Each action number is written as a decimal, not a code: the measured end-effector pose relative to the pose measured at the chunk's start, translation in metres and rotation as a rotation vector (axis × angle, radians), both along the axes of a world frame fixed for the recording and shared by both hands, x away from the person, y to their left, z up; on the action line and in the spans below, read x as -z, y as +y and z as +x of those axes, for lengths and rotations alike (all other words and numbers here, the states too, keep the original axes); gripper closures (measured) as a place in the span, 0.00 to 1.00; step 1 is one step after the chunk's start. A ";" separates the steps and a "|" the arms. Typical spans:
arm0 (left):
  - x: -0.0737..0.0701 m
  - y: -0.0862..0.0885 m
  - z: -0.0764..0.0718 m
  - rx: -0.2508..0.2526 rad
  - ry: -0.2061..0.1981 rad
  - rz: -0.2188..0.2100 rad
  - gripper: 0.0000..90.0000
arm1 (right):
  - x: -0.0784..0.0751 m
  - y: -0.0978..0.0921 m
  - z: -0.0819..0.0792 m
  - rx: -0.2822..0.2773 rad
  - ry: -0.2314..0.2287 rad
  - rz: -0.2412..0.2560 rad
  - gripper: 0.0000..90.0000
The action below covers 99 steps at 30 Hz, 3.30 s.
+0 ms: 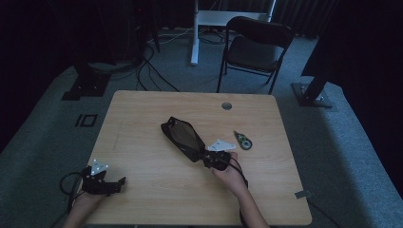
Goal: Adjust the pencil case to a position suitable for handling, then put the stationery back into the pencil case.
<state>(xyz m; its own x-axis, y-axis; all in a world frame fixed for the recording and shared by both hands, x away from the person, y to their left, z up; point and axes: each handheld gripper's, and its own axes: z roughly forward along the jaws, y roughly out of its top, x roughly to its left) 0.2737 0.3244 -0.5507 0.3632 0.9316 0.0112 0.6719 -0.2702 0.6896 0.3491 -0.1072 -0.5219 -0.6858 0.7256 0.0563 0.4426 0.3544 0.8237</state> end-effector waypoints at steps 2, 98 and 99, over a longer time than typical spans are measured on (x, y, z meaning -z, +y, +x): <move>0.000 0.000 0.000 0.000 0.000 0.000 0.00 | 0.000 -0.005 -0.002 0.007 0.003 -0.003 0.81; 0.000 0.000 0.000 0.001 0.001 0.002 0.00 | 0.008 -0.169 -0.082 0.300 -0.035 0.034 0.41; 0.000 0.000 0.000 0.001 0.001 0.001 0.00 | 0.008 -0.170 -0.079 0.306 -0.033 0.030 0.41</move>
